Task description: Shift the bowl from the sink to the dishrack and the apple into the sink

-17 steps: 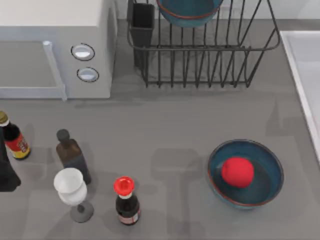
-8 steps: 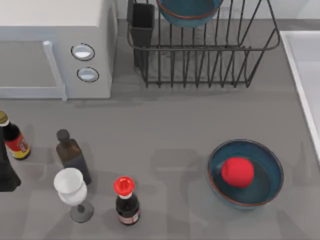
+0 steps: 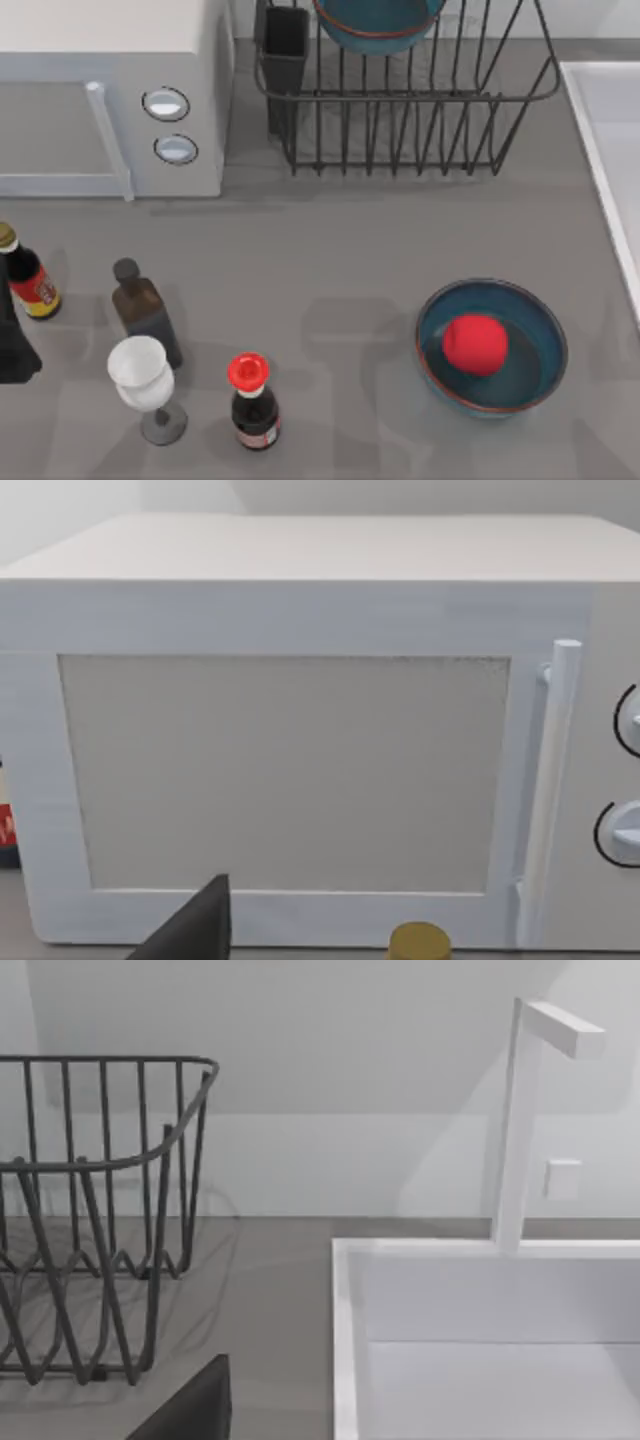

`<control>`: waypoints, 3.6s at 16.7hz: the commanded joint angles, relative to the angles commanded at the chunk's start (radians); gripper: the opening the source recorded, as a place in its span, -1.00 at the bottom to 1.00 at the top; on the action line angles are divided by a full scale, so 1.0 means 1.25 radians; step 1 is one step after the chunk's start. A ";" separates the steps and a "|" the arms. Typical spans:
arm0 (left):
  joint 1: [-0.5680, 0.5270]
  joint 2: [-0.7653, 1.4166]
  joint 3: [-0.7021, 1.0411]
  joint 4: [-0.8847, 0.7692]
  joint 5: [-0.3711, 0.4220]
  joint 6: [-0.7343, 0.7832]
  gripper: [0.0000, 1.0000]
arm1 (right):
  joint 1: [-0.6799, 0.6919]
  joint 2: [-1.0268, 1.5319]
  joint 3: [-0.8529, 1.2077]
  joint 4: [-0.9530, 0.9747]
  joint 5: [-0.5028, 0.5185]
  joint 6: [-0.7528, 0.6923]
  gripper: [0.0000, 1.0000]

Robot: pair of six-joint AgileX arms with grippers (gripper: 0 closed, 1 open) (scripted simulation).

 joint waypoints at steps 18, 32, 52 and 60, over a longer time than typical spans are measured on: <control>0.000 0.000 0.000 0.000 0.000 0.000 1.00 | 0.000 0.000 0.000 0.000 0.000 0.000 1.00; 0.000 0.000 0.000 0.000 0.000 0.000 1.00 | 0.139 0.369 0.306 -0.247 0.000 0.143 1.00; 0.000 0.000 0.000 0.000 0.000 0.000 1.00 | 0.501 1.472 1.103 -0.888 0.000 0.513 1.00; 0.000 0.000 0.000 0.000 0.000 0.000 1.00 | 0.497 1.510 1.040 -0.791 0.000 0.513 1.00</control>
